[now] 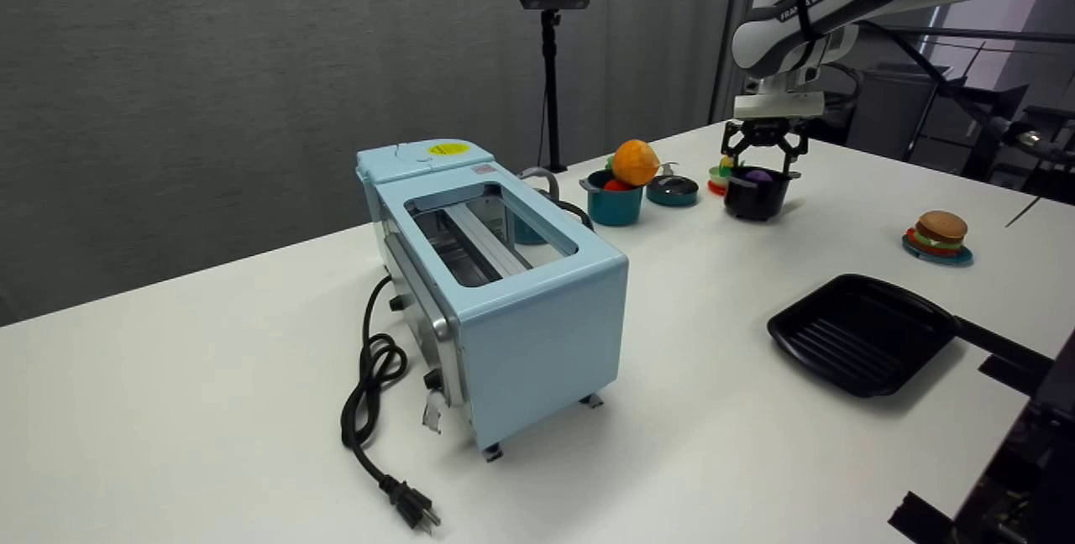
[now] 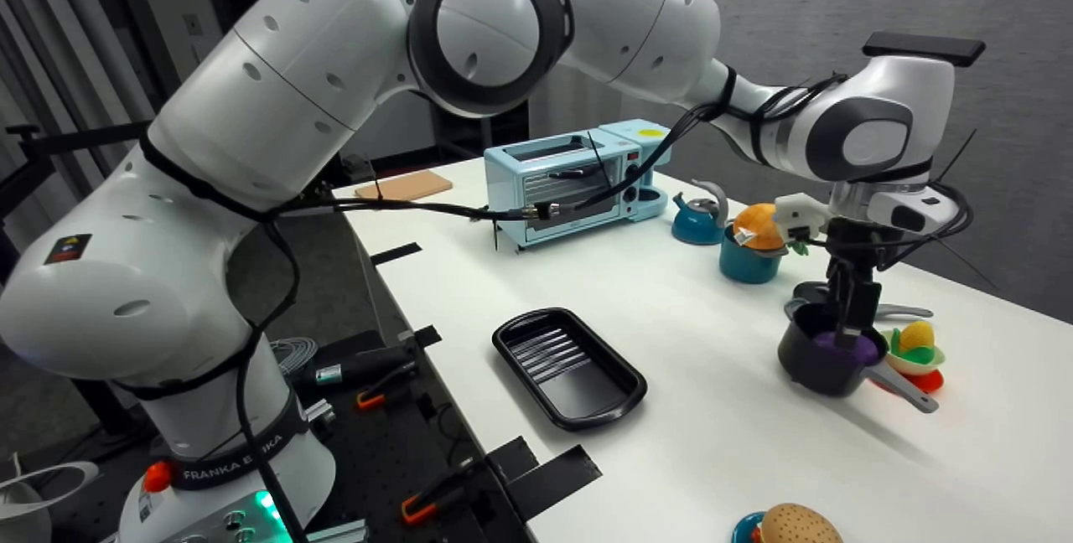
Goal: Move the purple plush toy from the black pot to the counter
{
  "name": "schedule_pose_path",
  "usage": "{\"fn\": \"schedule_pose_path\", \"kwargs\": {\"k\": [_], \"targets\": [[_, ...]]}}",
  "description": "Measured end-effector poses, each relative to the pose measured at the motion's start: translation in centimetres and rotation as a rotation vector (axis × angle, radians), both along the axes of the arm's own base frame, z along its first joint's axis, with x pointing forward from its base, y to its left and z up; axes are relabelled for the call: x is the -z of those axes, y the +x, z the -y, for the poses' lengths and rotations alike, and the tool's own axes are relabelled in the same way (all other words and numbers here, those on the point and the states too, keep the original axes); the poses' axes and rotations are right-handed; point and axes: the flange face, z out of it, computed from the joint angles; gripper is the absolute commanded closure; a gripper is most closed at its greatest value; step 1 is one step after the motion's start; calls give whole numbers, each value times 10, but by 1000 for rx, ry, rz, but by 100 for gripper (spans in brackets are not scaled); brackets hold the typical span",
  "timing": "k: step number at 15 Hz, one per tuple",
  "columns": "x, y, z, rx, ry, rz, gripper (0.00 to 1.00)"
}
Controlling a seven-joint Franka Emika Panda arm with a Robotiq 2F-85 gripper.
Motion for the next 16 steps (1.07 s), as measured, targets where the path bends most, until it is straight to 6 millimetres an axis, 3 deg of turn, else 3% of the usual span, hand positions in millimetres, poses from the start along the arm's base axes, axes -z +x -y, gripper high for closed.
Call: {"fn": "schedule_pose_path", "kwargs": {"k": [5,6,7,16], "targets": [[5,8,-3,-18,-17,-2,0],[6,9,-3,-21,-22,-4,9],[8,9,-3,-24,-26,-7,26],[8,11,0,-26,-34,-4,95]]}}
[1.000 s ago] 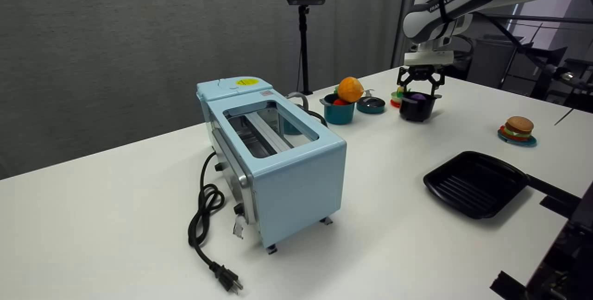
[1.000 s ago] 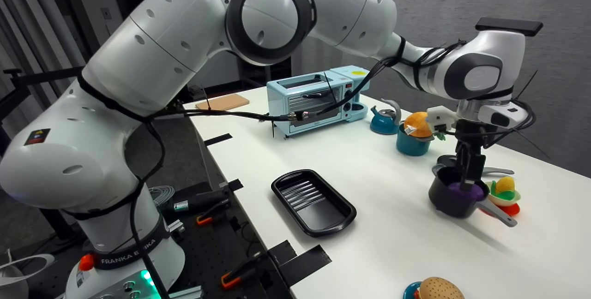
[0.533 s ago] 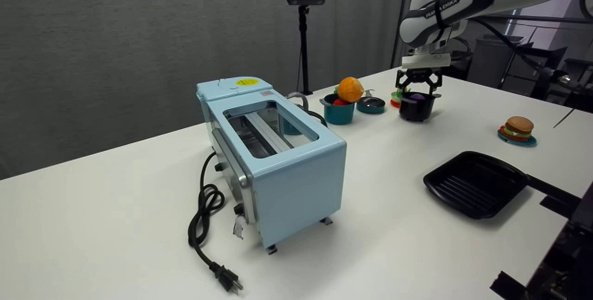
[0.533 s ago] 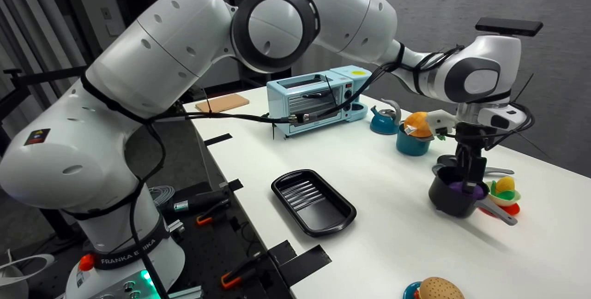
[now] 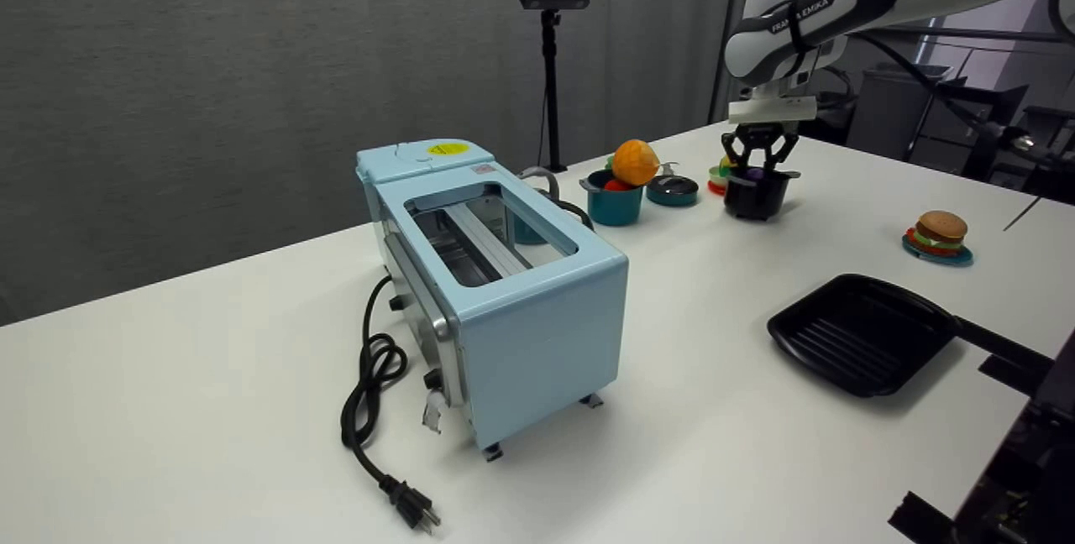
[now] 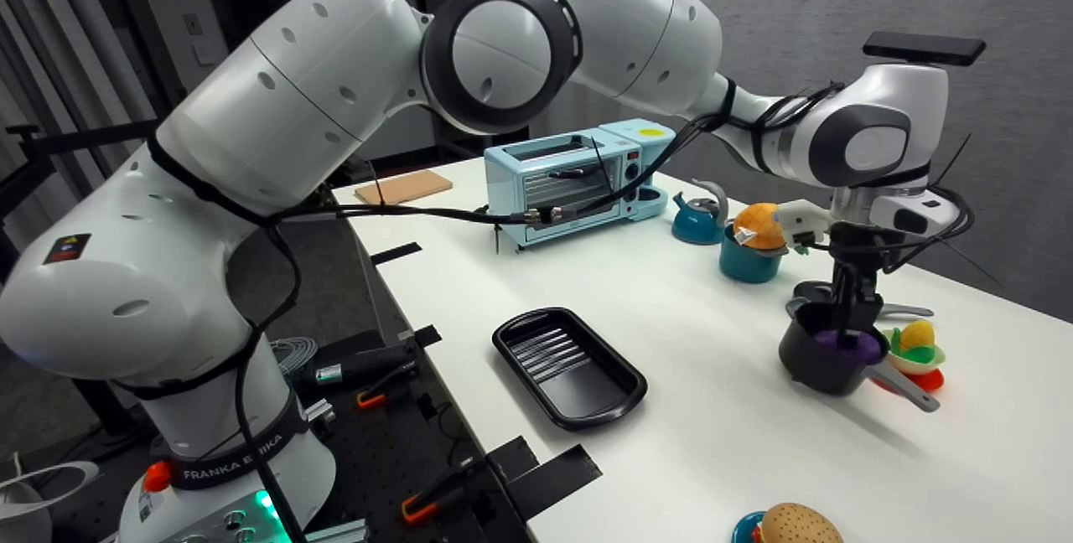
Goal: Move the purple plush toy from the black pot to the counter
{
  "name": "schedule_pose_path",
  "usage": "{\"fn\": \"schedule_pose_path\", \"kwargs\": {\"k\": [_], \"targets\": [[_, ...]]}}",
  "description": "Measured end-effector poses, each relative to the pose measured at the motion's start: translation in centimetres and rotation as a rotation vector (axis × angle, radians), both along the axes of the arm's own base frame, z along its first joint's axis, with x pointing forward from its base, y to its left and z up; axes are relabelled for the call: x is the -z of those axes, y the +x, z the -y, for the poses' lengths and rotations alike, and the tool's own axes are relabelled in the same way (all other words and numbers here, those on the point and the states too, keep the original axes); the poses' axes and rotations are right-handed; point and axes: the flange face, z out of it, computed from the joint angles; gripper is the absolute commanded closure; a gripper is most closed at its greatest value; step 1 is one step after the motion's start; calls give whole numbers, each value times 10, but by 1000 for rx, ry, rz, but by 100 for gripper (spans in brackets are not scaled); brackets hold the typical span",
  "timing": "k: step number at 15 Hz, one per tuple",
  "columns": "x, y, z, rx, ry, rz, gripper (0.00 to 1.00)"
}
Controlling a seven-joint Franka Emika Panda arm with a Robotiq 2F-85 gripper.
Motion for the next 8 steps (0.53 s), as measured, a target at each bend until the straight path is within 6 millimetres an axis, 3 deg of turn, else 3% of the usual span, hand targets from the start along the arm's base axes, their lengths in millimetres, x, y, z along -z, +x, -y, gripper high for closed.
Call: {"fn": "schedule_pose_path", "kwargs": {"k": [2,4,8], "targets": [[-9,3,-1,-3,-3,15,100],[-23,6,-3,-10,-2,37,97],[-67,13,-15,-58,20,102,98]]}}
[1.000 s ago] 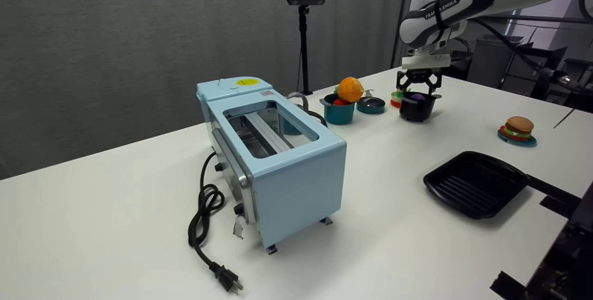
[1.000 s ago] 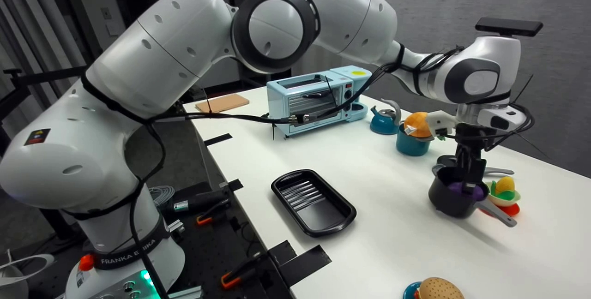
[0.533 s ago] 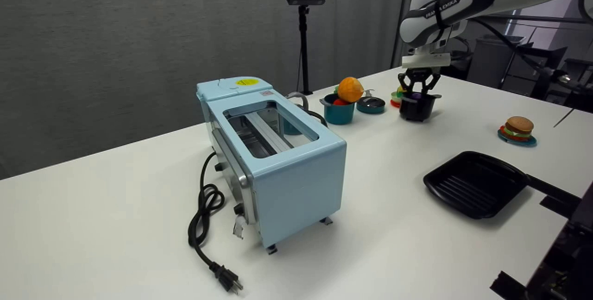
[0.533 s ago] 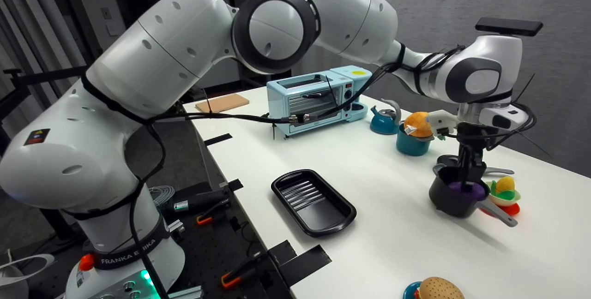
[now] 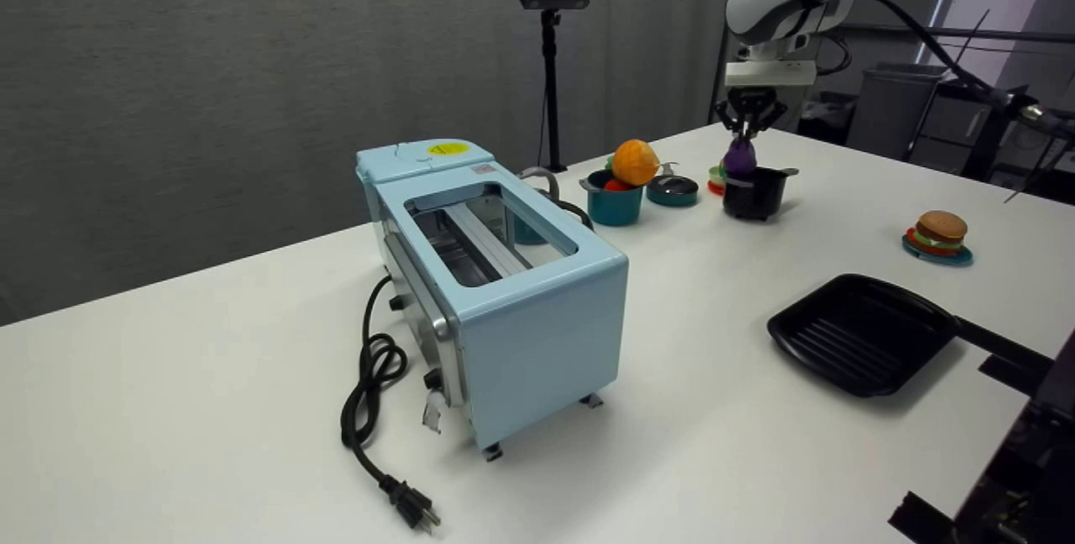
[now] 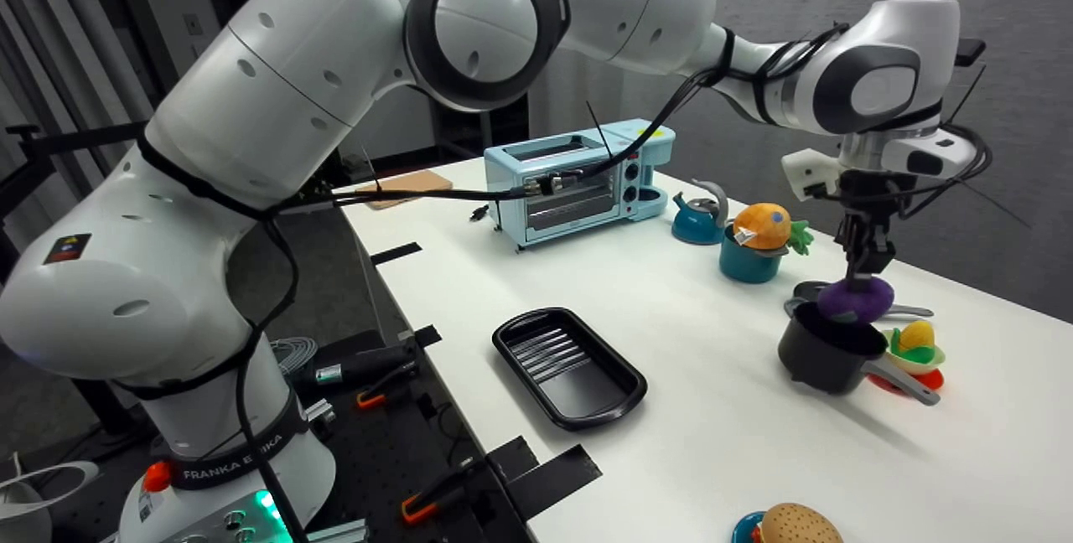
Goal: Move the purple plush toy from the black pot to the counter
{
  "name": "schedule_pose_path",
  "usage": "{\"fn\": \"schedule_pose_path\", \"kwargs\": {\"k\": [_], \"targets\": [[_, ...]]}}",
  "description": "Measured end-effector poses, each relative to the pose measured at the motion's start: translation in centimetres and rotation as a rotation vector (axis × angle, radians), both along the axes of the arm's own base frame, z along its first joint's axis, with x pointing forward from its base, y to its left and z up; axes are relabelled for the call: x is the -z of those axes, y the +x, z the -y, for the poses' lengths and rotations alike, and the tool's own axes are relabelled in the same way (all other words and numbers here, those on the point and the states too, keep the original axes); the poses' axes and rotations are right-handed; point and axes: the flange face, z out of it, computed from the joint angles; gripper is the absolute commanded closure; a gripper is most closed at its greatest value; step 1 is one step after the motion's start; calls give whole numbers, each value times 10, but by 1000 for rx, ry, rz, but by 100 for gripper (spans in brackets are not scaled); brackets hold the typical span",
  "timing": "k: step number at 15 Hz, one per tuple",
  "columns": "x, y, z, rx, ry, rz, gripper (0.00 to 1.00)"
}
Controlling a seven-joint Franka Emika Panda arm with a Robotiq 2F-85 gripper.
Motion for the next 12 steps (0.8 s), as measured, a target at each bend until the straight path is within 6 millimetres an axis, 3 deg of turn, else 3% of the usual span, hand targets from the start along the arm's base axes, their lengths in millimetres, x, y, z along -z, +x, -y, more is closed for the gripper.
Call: {"fn": "schedule_pose_path", "kwargs": {"k": [6,12], "targets": [[-64,10,-46,-136,105,102,98],[-92,2,-118,-392,247,86,98]]}}
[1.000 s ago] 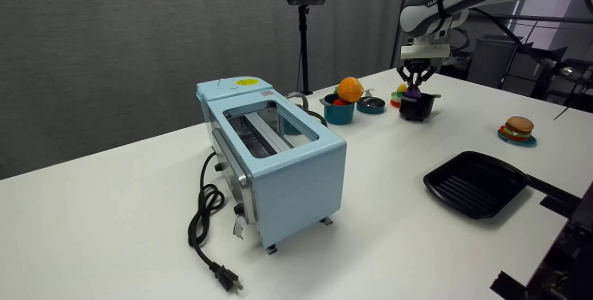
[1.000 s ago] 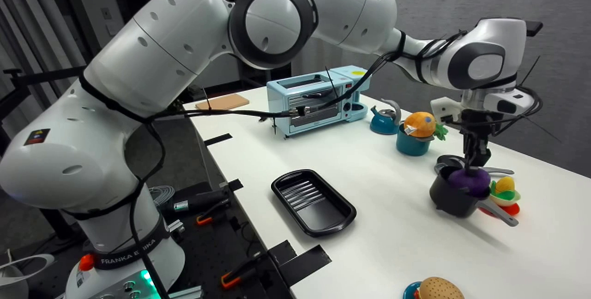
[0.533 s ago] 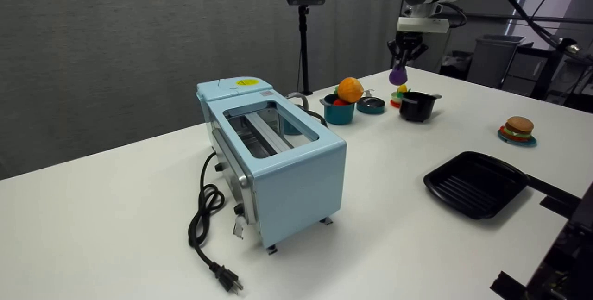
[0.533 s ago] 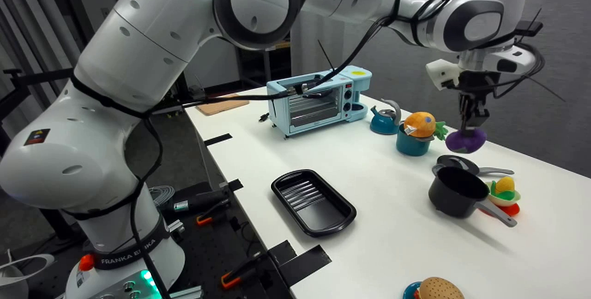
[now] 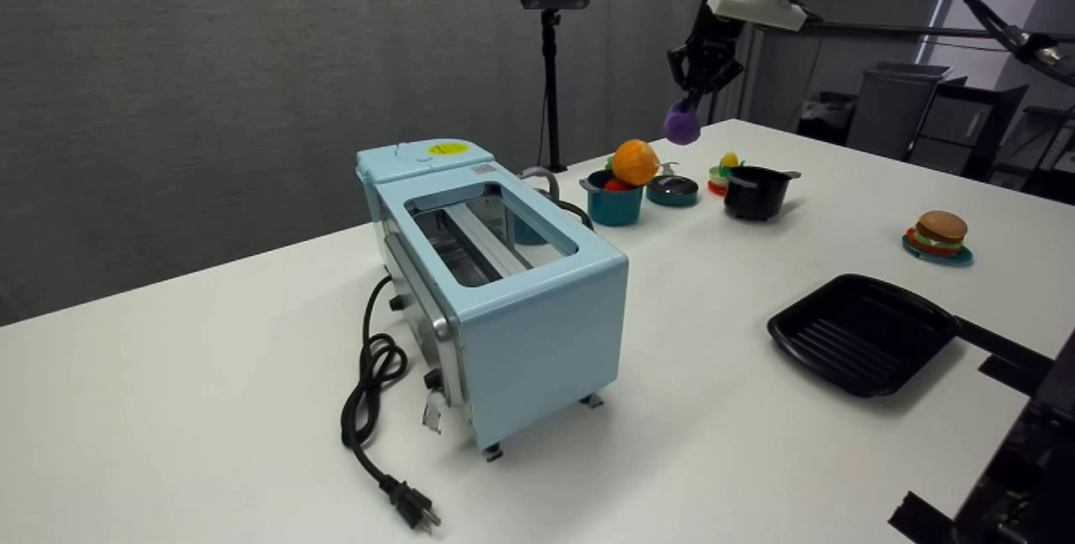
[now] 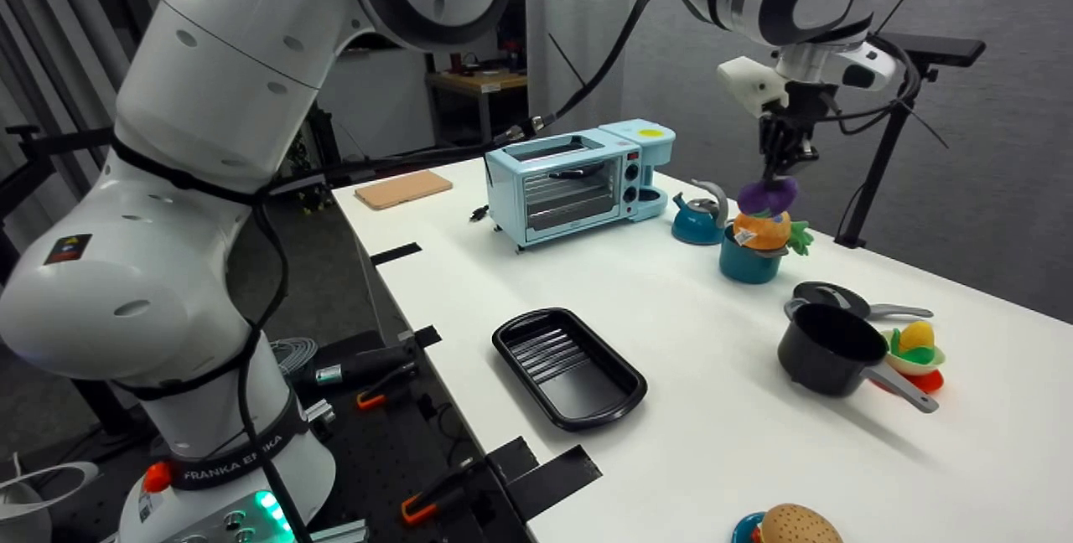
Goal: Move the purple plush toy from the black pot to the counter
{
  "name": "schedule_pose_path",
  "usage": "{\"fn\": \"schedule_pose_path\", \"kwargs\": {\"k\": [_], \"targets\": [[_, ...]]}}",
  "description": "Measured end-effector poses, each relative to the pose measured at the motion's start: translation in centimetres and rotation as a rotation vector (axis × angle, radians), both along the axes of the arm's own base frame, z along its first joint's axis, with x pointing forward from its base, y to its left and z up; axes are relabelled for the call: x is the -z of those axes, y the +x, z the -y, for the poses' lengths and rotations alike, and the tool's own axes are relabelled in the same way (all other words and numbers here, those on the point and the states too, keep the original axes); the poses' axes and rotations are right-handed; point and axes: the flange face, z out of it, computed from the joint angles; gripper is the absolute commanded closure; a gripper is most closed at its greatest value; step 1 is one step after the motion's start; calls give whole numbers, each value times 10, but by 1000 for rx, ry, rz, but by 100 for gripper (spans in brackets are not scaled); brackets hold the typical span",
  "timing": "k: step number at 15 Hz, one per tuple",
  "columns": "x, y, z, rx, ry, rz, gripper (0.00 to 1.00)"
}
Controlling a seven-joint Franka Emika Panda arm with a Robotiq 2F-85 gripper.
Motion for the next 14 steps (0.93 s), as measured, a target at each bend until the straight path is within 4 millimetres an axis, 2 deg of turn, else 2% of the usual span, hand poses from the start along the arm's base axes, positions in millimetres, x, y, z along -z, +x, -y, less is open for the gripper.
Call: {"fn": "schedule_pose_path", "kwargs": {"k": [4,7,11,14], "targets": [[-8,-22,-41,-218,31,-40,98],[-6,-46,-64,-383,48,-76,98],[12,-80,-88,-562,62,-120,98],[32,-101,-105,-600,47,-124,98]]}}
